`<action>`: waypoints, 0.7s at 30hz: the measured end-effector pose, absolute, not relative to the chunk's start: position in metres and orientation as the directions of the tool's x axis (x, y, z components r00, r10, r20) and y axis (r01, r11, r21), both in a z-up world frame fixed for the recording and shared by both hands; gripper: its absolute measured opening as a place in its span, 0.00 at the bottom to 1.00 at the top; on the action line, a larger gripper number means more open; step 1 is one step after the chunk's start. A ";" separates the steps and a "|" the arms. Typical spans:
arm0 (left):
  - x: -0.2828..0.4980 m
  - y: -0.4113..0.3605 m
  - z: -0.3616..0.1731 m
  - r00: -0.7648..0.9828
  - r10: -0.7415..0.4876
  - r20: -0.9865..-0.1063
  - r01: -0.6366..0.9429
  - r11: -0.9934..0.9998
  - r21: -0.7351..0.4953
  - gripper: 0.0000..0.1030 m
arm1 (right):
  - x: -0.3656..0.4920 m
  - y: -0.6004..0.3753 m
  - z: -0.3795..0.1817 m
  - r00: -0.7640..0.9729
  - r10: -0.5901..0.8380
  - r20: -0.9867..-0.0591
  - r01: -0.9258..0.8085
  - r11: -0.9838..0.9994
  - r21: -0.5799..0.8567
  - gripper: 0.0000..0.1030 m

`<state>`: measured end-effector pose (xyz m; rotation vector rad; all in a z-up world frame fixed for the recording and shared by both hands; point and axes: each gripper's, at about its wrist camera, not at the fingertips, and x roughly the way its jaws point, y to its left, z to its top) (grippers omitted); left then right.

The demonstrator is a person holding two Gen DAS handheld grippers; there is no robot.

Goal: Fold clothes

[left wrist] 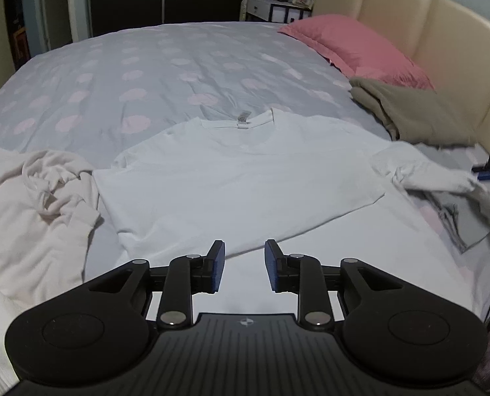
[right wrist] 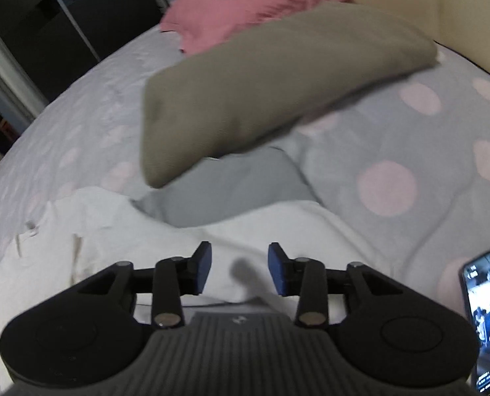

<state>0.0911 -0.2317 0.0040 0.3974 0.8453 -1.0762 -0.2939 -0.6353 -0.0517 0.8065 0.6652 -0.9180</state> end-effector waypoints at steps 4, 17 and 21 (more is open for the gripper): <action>0.090 -0.229 -0.001 0.197 -0.612 -0.766 0.861 0.482 -0.163 0.29 | -0.297 -0.640 -0.064 0.445 -0.404 -0.799 0.881 0.358 0.309 0.55; 0.083 -0.251 -0.005 0.182 -0.611 -0.770 0.869 0.467 -0.165 0.29 | -0.264 -0.624 -0.039 0.409 -0.485 -0.773 0.877 0.442 0.186 0.07; 0.084 -0.255 -0.001 0.178 -0.621 -0.763 0.852 0.485 -0.197 0.29 | -0.222 -0.599 -0.004 0.514 -0.509 -0.691 0.816 0.539 0.210 0.07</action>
